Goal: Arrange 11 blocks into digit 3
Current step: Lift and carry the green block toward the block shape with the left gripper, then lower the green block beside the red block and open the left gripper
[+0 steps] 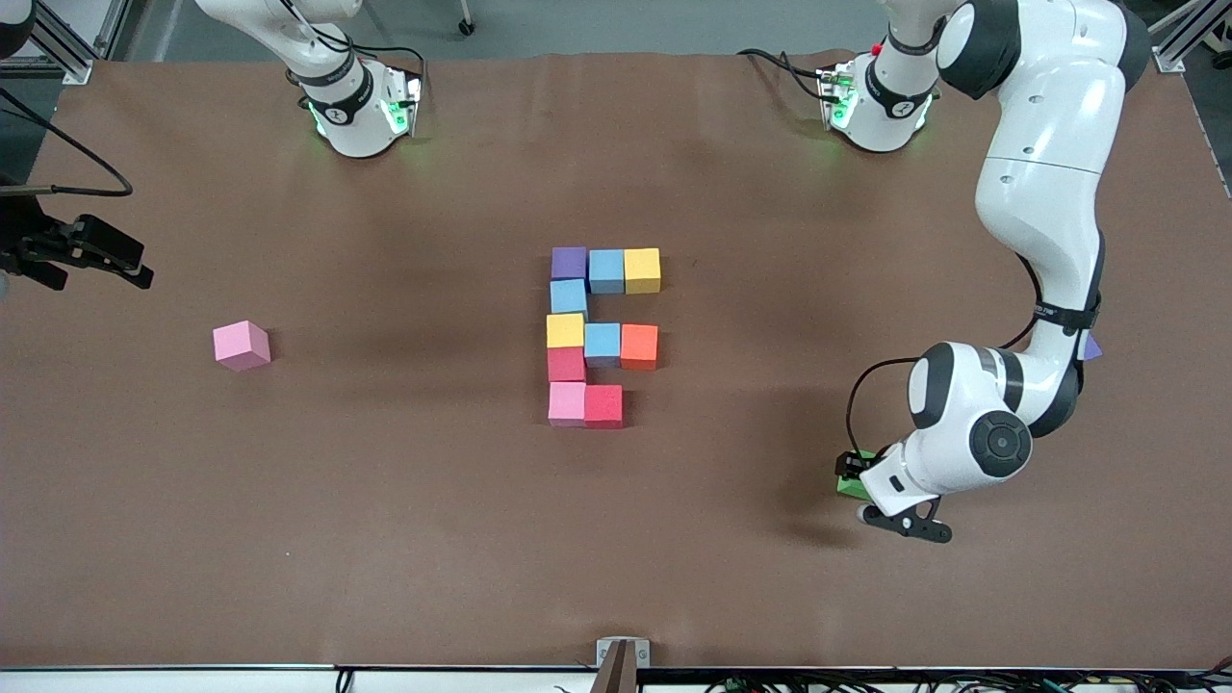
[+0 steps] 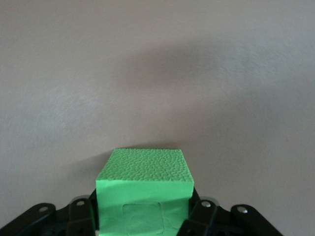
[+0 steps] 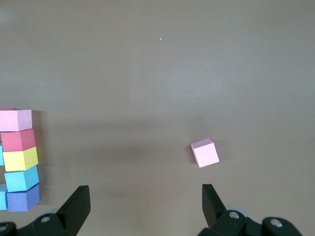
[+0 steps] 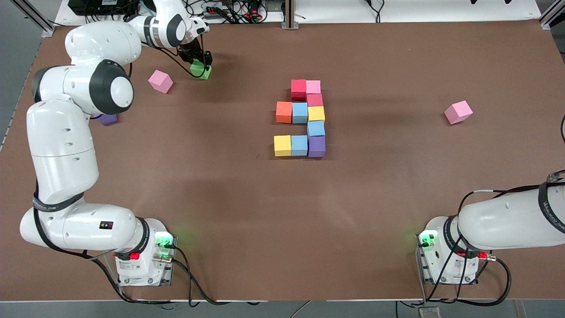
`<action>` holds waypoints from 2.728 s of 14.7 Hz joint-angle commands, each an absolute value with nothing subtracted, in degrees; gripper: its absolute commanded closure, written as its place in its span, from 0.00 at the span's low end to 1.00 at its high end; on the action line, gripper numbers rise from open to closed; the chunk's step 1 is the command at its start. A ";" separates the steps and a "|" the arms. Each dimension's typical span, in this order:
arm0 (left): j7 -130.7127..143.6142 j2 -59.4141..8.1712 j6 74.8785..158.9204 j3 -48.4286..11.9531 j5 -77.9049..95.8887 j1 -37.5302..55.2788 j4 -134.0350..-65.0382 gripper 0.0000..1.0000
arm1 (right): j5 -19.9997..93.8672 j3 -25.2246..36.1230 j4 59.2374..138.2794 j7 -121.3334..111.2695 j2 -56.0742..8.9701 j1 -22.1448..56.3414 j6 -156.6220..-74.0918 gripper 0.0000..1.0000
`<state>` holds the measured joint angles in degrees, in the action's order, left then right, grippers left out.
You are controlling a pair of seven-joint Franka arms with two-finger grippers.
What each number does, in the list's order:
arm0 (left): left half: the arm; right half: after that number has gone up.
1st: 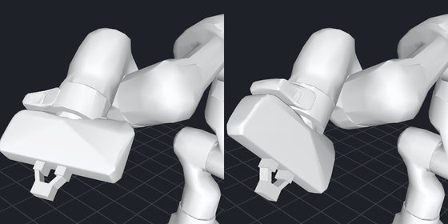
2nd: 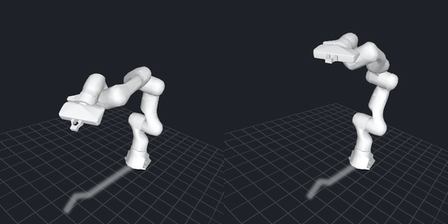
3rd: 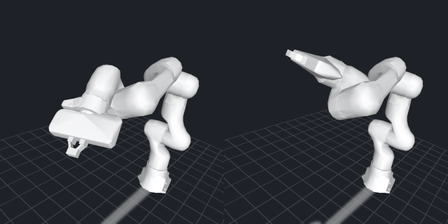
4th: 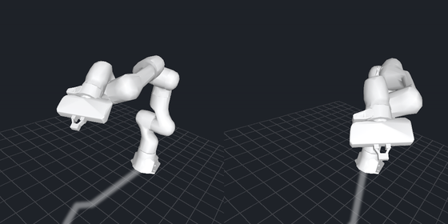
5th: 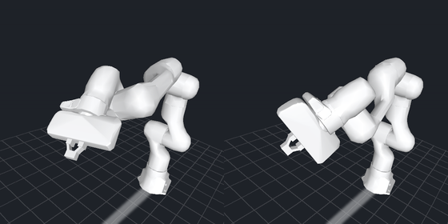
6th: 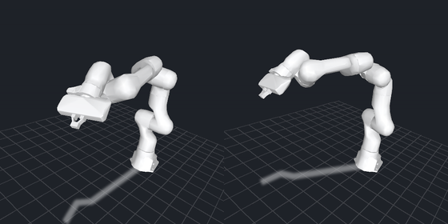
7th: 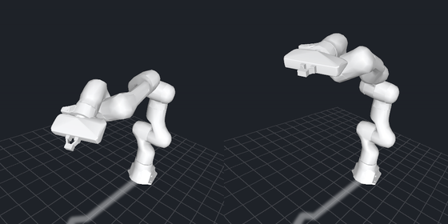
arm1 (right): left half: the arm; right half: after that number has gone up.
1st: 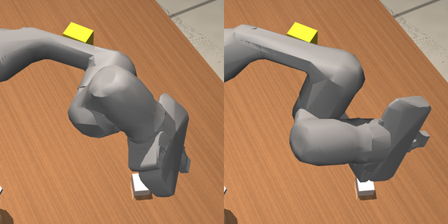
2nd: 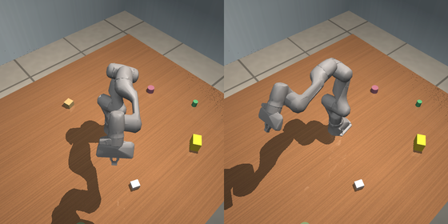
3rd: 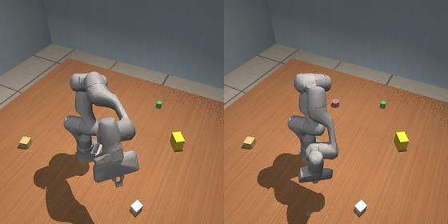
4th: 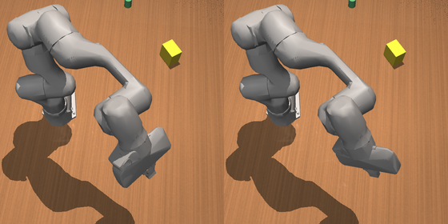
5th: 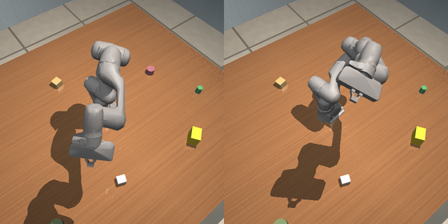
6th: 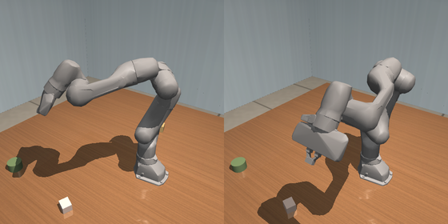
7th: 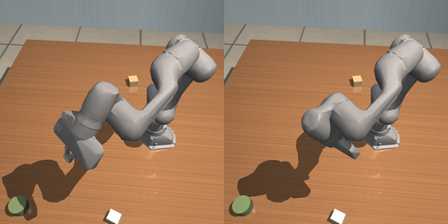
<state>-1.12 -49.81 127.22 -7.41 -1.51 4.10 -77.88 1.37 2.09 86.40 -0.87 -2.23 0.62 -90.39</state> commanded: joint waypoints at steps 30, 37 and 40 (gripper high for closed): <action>110.61 -41.75 123.49 -12.57 0.27 18.01 -82.17 0.94 | 2.99 0.88 86.66 -0.97 -0.88 0.70 -85.25 0.00; 131.19 -45.35 128.84 -11.78 -5.95 24.87 -81.48 0.94 | 3.08 0.53 86.48 -0.97 -1.05 1.05 -86.57 0.00; 136.39 -47.28 130.42 -11.87 -10.45 26.89 -80.17 0.94 | 3.25 0.53 86.57 -0.97 -1.05 1.32 -86.66 0.00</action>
